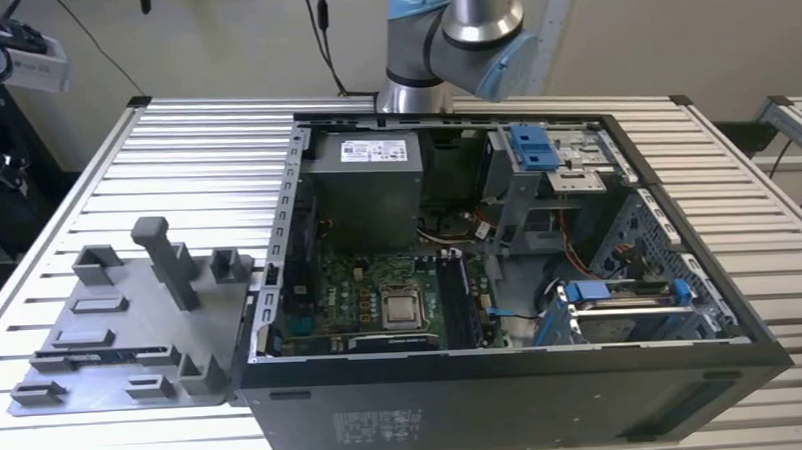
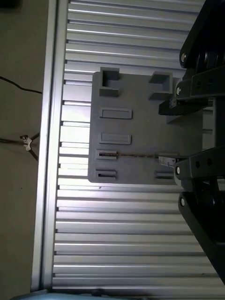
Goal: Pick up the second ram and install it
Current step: 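Pick up the second ram and move it above second insertion slot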
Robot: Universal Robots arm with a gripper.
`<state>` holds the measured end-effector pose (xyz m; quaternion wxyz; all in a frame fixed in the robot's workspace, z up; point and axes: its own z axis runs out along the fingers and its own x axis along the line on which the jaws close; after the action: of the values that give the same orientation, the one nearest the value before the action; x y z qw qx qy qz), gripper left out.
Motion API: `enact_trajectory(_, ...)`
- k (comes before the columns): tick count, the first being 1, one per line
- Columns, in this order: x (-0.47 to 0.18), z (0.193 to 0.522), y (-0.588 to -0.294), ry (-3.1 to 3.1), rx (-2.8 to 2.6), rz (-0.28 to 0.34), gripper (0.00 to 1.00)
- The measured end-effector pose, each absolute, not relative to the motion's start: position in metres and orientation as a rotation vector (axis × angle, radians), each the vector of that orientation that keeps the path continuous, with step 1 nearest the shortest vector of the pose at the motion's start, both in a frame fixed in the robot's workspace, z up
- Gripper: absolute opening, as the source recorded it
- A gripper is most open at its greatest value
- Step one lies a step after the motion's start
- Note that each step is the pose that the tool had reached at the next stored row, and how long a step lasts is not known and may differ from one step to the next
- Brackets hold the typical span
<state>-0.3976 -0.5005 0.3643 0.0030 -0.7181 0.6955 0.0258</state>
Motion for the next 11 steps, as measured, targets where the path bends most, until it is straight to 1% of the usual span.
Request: enact_trajectory(11, -0.398, 0.35, -0.501, 2.181, -2.251, 0.081, 0.48)
